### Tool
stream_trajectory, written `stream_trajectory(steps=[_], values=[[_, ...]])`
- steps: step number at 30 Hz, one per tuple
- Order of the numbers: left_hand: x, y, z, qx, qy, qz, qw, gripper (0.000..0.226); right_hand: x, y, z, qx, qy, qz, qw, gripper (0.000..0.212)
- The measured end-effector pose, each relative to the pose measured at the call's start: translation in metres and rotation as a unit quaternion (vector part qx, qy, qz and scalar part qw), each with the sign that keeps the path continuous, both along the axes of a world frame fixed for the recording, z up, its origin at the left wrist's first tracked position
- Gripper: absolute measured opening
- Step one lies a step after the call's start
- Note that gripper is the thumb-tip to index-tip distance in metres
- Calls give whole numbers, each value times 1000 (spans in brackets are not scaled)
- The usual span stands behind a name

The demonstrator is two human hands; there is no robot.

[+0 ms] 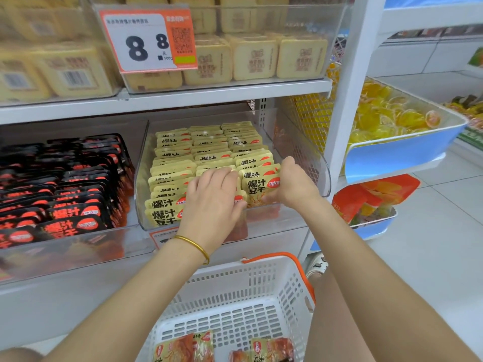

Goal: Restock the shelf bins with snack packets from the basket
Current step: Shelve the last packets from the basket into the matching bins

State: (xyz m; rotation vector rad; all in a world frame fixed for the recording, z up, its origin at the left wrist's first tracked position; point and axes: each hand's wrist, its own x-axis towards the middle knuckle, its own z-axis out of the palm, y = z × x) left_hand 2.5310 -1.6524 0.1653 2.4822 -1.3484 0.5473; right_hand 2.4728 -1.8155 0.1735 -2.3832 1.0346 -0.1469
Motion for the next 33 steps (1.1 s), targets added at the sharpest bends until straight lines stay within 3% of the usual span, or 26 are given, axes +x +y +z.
stream_trajectory(steps=[5, 7, 9, 11, 15, 18, 21, 25, 27, 30, 33], values=[[-14, 19, 1, -75, -19, -40, 996, 36, -13, 15, 9, -128, -30, -20, 991, 68], [-23, 34, -7, -121, -40, -66, 990, 30, -26, 30, 13, -173, -94, -13, 980, 57], [-32, 54, -20, -144, -43, -88, 985, 25, -43, 52, 11, -176, -178, 17, 968, 43], [-34, 78, -42, -103, -22, -93, 990, 22, -54, 79, -3, -138, -195, 71, 969, 37], [-29, 129, -107, 82, 69, -54, 993, 27, -47, 122, -81, -21, 11, 206, 978, 28], [-19, 151, -137, 233, 134, -10, 963, 30, -28, 144, -157, 27, 173, 293, 940, 22], [-6, 156, -152, 347, 159, 17, 924, 35, -12, 161, -233, 50, 261, 346, 900, 20], [4, 164, -164, 398, 178, 58, 898, 37, 7, 196, -322, 76, 289, 360, 884, 45], [2, 166, -165, 416, 192, 67, 886, 34, 12, 210, -350, 104, 263, 339, 897, 53], [5, 176, -166, 424, 214, 86, 876, 30, 25, 241, -381, 114, 246, 318, 908, 43], [8, 182, -169, 424, 223, 93, 873, 30, 26, 257, -403, 60, 266, 287, 918, 31]])
